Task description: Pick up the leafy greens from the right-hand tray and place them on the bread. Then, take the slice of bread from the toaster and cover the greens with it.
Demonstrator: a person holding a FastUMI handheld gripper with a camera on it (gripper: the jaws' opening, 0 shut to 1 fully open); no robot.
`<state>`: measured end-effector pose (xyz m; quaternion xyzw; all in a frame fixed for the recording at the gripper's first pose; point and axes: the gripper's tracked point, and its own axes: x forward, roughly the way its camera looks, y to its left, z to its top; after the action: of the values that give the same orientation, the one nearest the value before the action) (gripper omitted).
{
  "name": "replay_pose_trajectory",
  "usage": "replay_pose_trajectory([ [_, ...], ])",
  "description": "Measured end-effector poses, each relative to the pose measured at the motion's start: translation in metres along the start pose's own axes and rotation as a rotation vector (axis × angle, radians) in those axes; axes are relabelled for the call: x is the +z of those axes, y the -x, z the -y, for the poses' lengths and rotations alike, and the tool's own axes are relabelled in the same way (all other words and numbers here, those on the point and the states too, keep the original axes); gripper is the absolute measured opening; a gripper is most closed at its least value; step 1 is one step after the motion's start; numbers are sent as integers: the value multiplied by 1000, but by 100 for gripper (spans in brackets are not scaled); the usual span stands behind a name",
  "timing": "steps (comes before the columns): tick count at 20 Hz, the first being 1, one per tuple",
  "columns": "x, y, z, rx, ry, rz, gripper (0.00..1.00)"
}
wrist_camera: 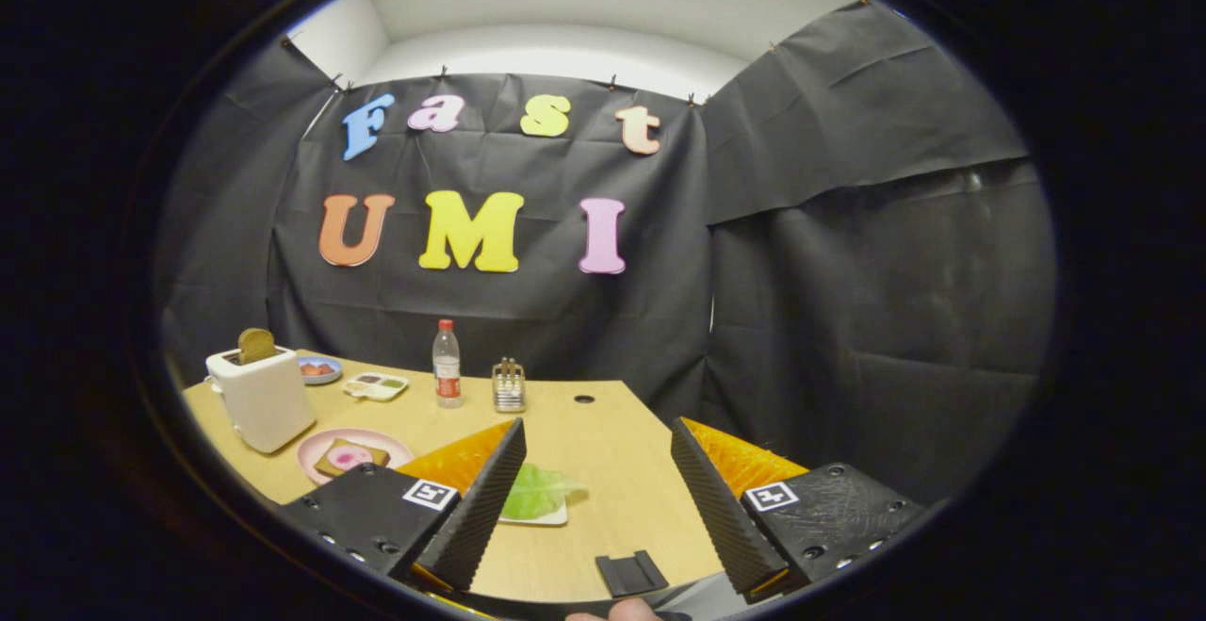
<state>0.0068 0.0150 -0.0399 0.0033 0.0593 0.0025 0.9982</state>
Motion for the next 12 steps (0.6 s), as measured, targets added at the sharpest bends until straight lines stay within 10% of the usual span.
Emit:
replay_pose_trajectory([
  [12, -78, -63, -15, -17, -43, -206, 95],
])
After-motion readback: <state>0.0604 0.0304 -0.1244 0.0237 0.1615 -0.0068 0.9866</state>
